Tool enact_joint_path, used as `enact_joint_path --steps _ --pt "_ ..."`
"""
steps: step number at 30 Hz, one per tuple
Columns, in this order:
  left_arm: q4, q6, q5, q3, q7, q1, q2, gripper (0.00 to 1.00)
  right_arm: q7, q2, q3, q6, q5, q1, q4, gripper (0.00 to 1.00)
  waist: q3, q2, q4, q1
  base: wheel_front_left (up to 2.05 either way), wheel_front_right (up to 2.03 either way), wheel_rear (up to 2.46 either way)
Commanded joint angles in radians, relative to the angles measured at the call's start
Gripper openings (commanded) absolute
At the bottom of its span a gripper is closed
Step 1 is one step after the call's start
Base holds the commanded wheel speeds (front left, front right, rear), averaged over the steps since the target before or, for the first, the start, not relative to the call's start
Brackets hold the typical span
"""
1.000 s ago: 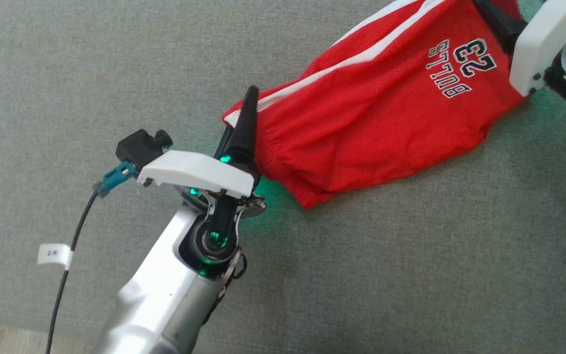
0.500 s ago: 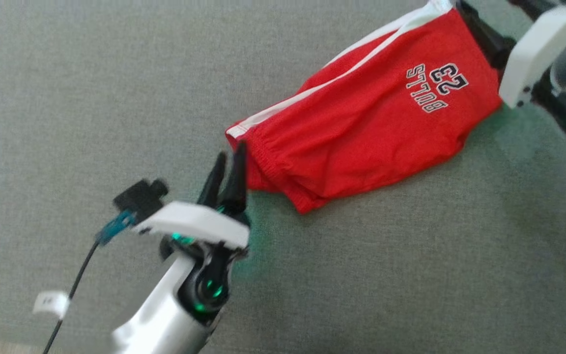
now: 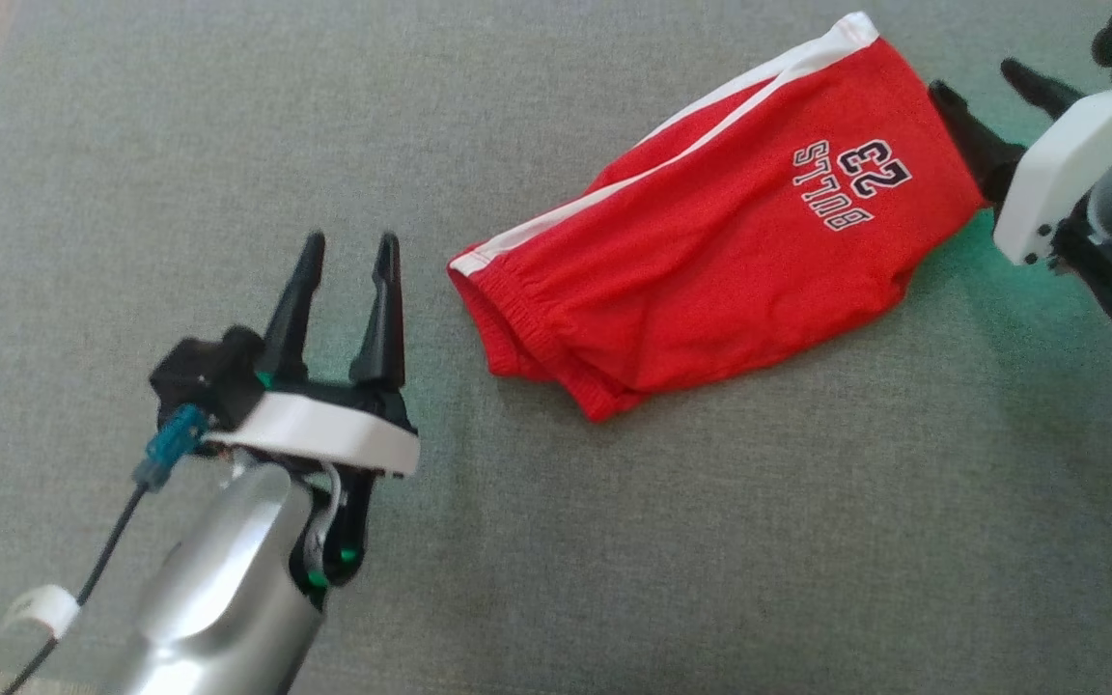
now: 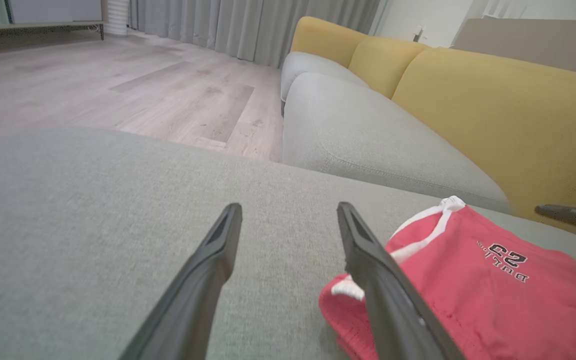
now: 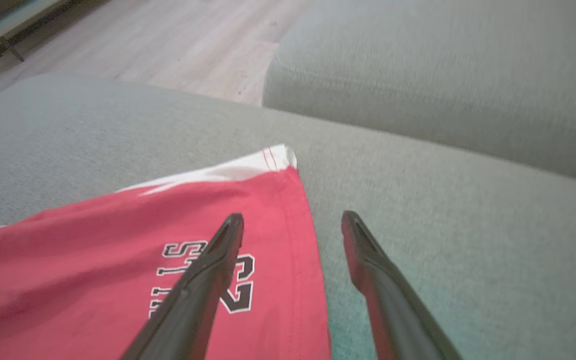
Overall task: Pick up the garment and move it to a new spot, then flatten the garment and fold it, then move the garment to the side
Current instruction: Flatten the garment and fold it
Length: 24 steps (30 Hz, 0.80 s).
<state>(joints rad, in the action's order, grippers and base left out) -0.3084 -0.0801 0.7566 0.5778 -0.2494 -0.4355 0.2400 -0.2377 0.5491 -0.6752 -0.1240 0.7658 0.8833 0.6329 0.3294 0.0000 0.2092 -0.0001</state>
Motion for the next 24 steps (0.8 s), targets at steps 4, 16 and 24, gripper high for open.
enact_joint_path --steps 4,16,24 --pt "0.025 0.047 -0.142 -0.112 -0.012 -0.061 -0.024 1.0 -0.038 -0.054 0.043 -0.007 -0.017 0.021 0.063 1.0 0.059 0.0 0.022 0.0001 0.0 0.0 0.0" --pt "-0.004 0.135 -0.279 -0.198 -0.012 -0.064 -0.102 1.0 -0.102 -0.161 0.115 -0.007 -0.106 0.082 0.274 1.0 0.108 0.0 0.069 0.0001 0.0 0.0 0.0" --pt "-0.044 0.168 -0.327 -0.253 -0.012 -0.042 -0.122 1.0 -0.141 -0.173 0.047 -0.007 -0.091 0.022 0.201 0.0 0.063 0.0 0.034 0.0001 0.0 0.0 0.0"
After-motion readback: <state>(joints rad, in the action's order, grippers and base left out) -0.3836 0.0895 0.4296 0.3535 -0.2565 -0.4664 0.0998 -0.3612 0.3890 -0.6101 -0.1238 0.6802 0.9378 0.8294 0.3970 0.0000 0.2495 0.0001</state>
